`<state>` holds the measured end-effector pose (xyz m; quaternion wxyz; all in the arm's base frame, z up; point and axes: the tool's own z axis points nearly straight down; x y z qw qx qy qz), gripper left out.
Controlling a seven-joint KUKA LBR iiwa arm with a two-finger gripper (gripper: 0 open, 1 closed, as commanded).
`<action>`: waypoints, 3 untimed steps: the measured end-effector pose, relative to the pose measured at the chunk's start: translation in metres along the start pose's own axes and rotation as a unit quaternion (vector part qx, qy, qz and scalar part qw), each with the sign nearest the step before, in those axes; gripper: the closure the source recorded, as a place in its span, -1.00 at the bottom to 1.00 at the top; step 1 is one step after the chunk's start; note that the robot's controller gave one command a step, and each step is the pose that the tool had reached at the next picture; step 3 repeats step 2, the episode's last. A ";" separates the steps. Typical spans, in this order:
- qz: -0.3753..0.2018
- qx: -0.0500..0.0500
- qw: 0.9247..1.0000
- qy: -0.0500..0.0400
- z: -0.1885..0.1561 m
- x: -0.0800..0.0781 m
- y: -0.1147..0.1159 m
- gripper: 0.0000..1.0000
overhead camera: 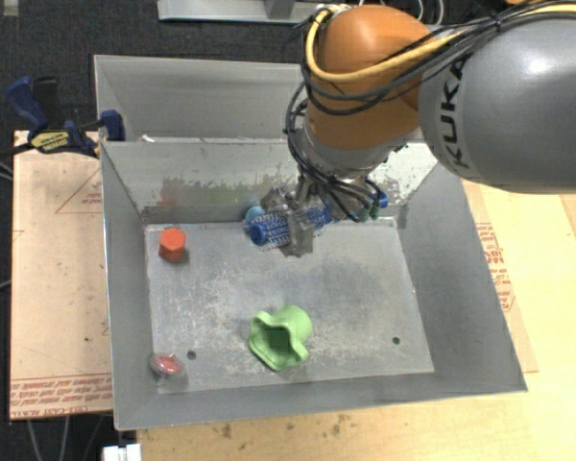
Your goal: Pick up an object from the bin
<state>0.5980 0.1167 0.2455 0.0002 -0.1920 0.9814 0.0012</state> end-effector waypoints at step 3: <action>0.000 0.000 1.000 0.000 0.000 0.000 0.000 1.00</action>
Offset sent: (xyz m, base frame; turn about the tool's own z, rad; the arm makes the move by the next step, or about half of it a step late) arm 0.0000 0.0000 0.0000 0.0000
